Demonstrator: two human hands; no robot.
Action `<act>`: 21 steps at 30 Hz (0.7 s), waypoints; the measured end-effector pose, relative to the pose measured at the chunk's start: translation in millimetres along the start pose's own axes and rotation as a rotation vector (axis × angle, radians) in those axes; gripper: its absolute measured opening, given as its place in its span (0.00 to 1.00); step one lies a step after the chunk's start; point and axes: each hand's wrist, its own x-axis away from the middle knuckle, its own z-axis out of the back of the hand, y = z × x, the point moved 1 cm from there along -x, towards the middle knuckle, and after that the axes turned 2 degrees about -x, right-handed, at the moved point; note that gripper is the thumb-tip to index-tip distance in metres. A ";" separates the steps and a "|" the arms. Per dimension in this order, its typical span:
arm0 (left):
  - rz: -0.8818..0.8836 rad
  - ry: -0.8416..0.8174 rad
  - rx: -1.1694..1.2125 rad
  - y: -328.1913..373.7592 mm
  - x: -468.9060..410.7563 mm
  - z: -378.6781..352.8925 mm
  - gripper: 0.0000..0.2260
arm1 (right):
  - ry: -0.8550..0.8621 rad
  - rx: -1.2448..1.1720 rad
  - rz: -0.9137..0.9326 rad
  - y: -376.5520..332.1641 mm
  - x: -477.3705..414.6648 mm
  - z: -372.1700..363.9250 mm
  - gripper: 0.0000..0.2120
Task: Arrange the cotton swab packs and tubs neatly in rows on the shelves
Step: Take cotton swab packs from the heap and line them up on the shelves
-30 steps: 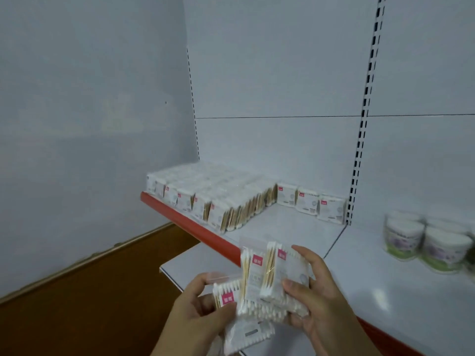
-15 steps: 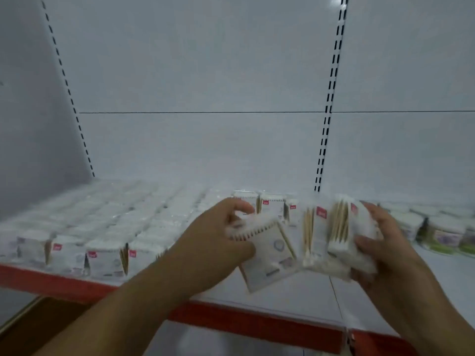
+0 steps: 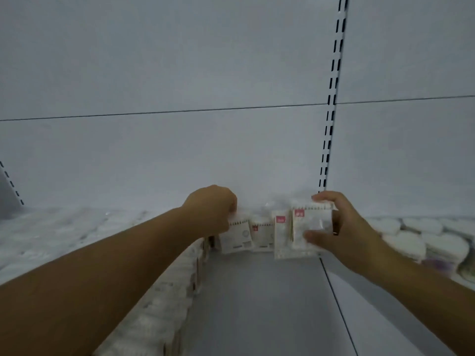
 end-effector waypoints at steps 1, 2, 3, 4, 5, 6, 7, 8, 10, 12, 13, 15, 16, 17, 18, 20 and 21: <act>-0.010 -0.012 -0.040 -1.9 -4.6 -4.1 0.13 | -0.030 0.060 0.015 6.5 -4.0 -7.6 0.24; -0.027 -0.023 -0.072 -3.8 -8.5 -8.3 0.12 | -0.053 0.104 0.033 12.4 -6.4 -15.9 0.25; -0.042 -0.032 -0.099 -5.7 -10.9 -12.8 0.11 | -0.076 0.139 0.043 19.2 -8.6 -24.5 0.26; -0.059 -0.037 -0.121 -7.3 -12.7 -16.5 0.11 | -0.090 0.162 0.050 24.5 -10.2 -32.8 0.27; -0.076 -0.041 -0.147 -9.0 -14.5 -19.7 0.11 | -0.095 0.177 0.051 29.6 -11.9 -40.0 0.29; -0.096 -0.049 -0.181 -10.9 -16.9 -22.1 0.11 | -0.086 0.177 0.048 32.4 -12.8 -46.4 0.30; -0.116 -0.060 -0.216 -12.5 -18.5 -23.3 0.12 | -0.072 0.184 0.046 34.6 -14.2 -50.8 0.30; -0.135 -0.071 -0.243 -13.9 -19.6 -23.7 0.12 | -0.057 0.201 0.057 36.7 -15.7 -53.7 0.29; -0.176 -0.078 -0.282 -14.8 -19.5 -23.0 0.12 | -0.042 0.295 0.096 37.6 -15.4 -56.5 0.27; -0.243 -0.046 -0.274 -12.5 -19.3 -20.4 0.17 | -0.014 0.472 0.127 36.2 -12.6 -58.7 0.26; -0.281 -0.019 -0.243 -9.9 -19.1 -19.0 0.20 | 0.018 0.584 0.149 35.2 -10.9 -60.3 0.27; -0.363 0.042 -0.185 -2.9 -18.8 -17.1 0.21 | 0.096 0.778 0.264 37.1 -9.0 -64.5 0.28; -0.389 0.062 -0.170 -0.1 -19.7 -18.1 0.20 | 0.114 0.824 0.314 38.8 -8.2 -67.0 0.29; -0.401 0.073 -0.161 2.1 -21.1 -18.7 0.20 | 0.114 0.830 0.342 38.5 -6.5 -69.2 0.28; -0.404 0.085 -0.156 2.3 -22.2 -19.5 0.20 | 0.103 0.817 0.363 38.9 -4.5 -69.5 0.28; -0.394 0.085 -0.147 -0.5 -22.9 -19.0 0.21 | 0.096 0.750 0.392 35.4 1.8 -62.3 0.25; -0.397 0.078 -0.132 -2.0 -23.2 -18.4 0.23 | 0.115 0.695 0.379 32.7 5.7 -52.8 0.25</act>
